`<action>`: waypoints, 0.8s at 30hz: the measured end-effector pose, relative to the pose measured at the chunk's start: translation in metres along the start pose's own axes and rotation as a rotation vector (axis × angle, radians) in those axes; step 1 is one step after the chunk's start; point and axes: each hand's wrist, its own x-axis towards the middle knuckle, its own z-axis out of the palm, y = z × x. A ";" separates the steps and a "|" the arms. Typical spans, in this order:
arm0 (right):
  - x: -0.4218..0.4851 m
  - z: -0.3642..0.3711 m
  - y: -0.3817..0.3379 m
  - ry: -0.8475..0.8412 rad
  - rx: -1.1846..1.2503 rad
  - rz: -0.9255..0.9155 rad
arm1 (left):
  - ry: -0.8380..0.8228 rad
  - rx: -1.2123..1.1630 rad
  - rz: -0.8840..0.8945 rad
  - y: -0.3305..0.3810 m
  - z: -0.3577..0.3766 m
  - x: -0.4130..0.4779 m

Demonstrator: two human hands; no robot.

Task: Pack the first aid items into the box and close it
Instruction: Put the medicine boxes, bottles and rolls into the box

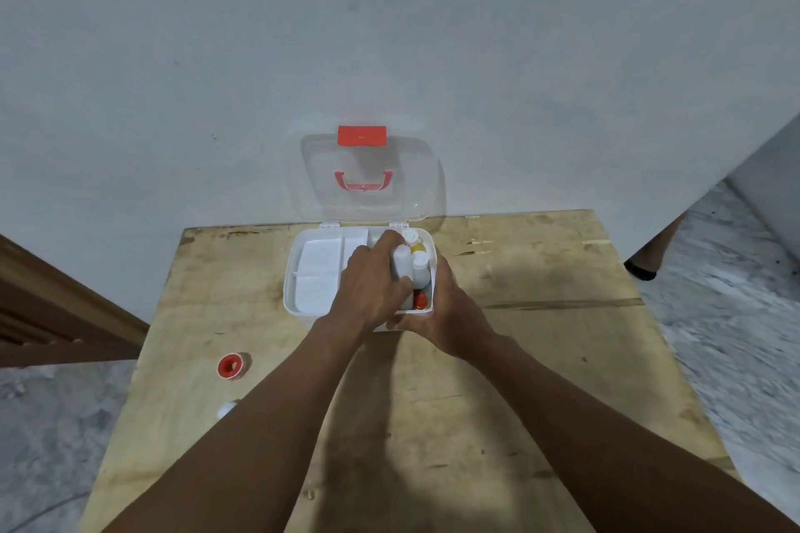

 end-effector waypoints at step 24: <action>-0.001 -0.004 -0.003 0.004 -0.002 -0.034 | -0.204 -0.047 -0.011 -0.004 -0.005 0.005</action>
